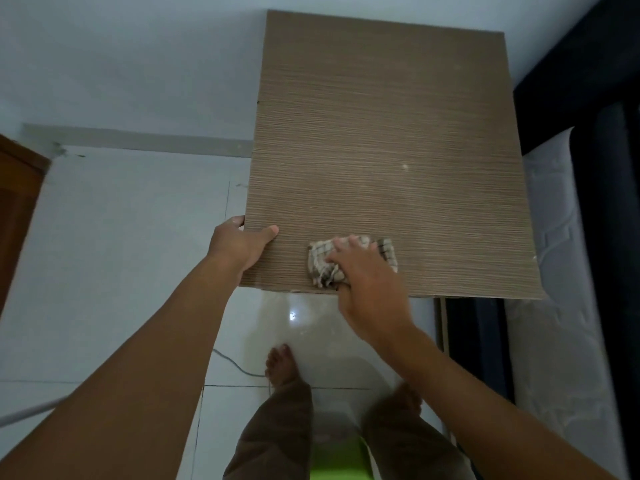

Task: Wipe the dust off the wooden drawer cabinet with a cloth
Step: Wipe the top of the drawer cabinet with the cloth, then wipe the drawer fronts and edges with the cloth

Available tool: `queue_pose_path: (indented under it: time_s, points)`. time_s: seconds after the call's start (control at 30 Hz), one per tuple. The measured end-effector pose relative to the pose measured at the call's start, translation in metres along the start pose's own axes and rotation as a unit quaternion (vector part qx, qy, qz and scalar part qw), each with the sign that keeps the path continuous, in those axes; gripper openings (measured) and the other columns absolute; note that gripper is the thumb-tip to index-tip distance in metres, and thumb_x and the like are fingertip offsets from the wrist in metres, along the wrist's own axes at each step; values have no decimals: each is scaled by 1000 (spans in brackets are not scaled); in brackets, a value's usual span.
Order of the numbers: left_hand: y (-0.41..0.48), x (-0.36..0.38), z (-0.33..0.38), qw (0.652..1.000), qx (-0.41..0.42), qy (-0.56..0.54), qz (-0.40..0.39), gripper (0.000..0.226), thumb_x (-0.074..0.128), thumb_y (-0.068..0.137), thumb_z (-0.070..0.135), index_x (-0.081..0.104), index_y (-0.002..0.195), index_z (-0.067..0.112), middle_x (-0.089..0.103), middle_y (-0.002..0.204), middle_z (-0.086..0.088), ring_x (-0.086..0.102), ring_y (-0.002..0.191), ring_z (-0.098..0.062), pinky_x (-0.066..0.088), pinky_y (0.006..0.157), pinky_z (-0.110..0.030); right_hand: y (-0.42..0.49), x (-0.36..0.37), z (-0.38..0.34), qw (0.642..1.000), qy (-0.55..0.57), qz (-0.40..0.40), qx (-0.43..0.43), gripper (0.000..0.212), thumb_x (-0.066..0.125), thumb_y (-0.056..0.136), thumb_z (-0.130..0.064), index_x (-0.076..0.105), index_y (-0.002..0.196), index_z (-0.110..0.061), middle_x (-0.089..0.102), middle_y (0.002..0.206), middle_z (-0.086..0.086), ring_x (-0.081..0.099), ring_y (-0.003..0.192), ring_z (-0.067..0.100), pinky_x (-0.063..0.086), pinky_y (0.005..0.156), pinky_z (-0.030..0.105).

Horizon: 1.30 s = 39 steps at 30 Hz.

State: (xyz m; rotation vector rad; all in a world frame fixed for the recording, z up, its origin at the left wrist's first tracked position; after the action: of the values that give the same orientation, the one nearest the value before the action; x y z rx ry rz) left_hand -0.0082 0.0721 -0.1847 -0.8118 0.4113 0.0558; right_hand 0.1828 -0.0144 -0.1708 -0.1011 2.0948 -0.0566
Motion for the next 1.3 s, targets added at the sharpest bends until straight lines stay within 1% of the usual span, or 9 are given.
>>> queue_pose_path:
  time_s: [0.13,0.23,0.37,0.57,0.67,0.8,0.97,1.13,1.3]
  points:
    - [-7,1,-1,999,5,-5,32,58,72,85,30,51,137,13,60,129,-8,57,101,-21,46,88,-32,-29,8,-16,991,30,-42,-122,42,44,78,-17,66,113,-19,67,122,-1,56,122,17,39,109,39]
    - [-13,4,-3,999,4,-9,52,58,71,87,31,50,138,13,58,132,-9,53,97,-20,43,83,-30,-35,-7,-17,981,100,-63,-156,33,50,79,-20,66,108,-24,71,104,-8,64,93,10,55,79,31]
    - [-17,5,-5,997,4,-3,74,55,71,86,32,54,135,14,61,129,-10,56,97,-22,44,80,-31,-17,-42,2,970,232,-37,-62,35,46,84,-22,67,112,-26,71,100,-7,63,88,11,48,77,25]
    - [-7,6,4,998,30,52,32,60,74,83,33,50,136,15,61,128,-8,58,106,-25,47,94,-38,48,-81,47,918,388,58,57,29,47,92,-14,68,107,-26,73,97,-6,68,91,13,55,84,41]
    - [6,10,24,994,77,82,10,59,77,80,32,53,132,16,63,119,-4,58,99,-21,45,87,-34,75,-88,60,910,394,114,59,29,46,92,-15,68,106,-26,73,97,-3,69,91,19,55,84,50]
    - [25,15,54,978,143,135,64,76,84,69,42,52,131,11,59,129,-7,57,112,-26,42,86,-32,102,-91,58,916,372,150,22,27,44,93,-13,67,101,-25,73,91,-2,69,87,19,56,81,49]
    - [46,22,76,962,168,187,109,96,88,54,52,51,129,5,57,129,-14,57,111,-33,47,93,-41,125,-91,55,931,320,173,-22,22,45,92,-17,66,87,-23,72,81,0,67,79,24,54,75,47]
    - [54,21,77,946,188,235,120,108,84,58,59,41,141,5,46,143,-17,48,124,-37,42,101,-45,124,-96,49,943,257,187,-94,21,43,92,-20,64,94,-17,71,88,3,67,87,27,54,82,53]
    - [54,20,64,943,195,236,133,108,79,60,64,38,143,7,45,142,-18,48,123,-38,41,102,-48,101,-111,47,934,223,243,-138,24,41,90,-16,64,96,-17,68,89,4,65,86,26,55,79,52]
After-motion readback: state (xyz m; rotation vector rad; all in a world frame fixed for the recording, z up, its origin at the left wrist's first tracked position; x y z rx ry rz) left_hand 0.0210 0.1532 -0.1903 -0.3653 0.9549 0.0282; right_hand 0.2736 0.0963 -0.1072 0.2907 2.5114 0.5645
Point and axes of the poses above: each hand's wrist, its own y-axis towards the middle knuckle, its own x-axis out of the palm, z = x × y, the point moved 6 cm from there along y, towards the middle knuckle
